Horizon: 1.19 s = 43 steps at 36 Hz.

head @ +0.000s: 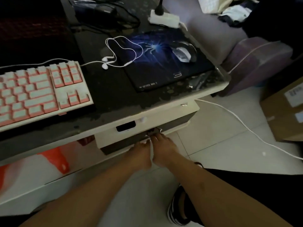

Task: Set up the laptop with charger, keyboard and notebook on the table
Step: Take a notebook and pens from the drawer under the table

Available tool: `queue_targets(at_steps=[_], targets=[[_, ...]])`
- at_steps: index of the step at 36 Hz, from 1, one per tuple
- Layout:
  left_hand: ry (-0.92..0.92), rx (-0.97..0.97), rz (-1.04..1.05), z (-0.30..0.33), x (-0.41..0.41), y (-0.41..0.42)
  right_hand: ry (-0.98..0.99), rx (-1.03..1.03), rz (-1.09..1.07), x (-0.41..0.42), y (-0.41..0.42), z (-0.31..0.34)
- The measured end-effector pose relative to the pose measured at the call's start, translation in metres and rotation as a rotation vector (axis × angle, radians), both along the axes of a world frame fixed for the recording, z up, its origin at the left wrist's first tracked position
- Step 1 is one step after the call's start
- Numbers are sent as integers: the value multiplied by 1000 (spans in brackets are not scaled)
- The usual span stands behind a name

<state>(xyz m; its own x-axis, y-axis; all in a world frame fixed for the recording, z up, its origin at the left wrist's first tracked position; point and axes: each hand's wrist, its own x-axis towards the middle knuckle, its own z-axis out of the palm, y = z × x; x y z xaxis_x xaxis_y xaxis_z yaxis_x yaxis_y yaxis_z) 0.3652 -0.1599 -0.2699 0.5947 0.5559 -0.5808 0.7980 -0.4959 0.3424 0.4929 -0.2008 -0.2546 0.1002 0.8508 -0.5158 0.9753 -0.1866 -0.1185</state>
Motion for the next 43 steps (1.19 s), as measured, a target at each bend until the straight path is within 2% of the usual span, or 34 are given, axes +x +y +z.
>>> queue_targets(at_steps=[3,8,13,16,19,24,27,32,35,38,41,43], targets=[[17,-23,-4,-4,-3,-20,-34,-9,0,-2,-3,7],[-219,144,156,6,3,-40,-106,-129,44,-6,-13,23],[-255,203,109,22,2,-55,-76,-290,24,-5,-25,42],[-374,227,189,32,1,-61,-133,-136,-45,-3,-27,60],[-378,230,259,34,0,-60,-128,47,-164,2,-30,73],[-171,-55,254,29,-9,-69,-73,-166,-240,3,-40,70],[-237,-184,315,33,-15,-66,-54,-230,-303,5,-36,64],[-365,-376,527,33,-13,-56,32,-203,-535,15,-26,52],[-332,-549,636,24,-8,-50,51,-224,-728,24,-25,34],[-326,-755,835,8,-3,-50,95,-317,-746,22,-29,16],[-398,-837,968,-19,3,-52,129,-254,-968,24,-31,-1],[-470,-873,1003,-19,5,-54,174,-221,-1044,29,-35,-8]])
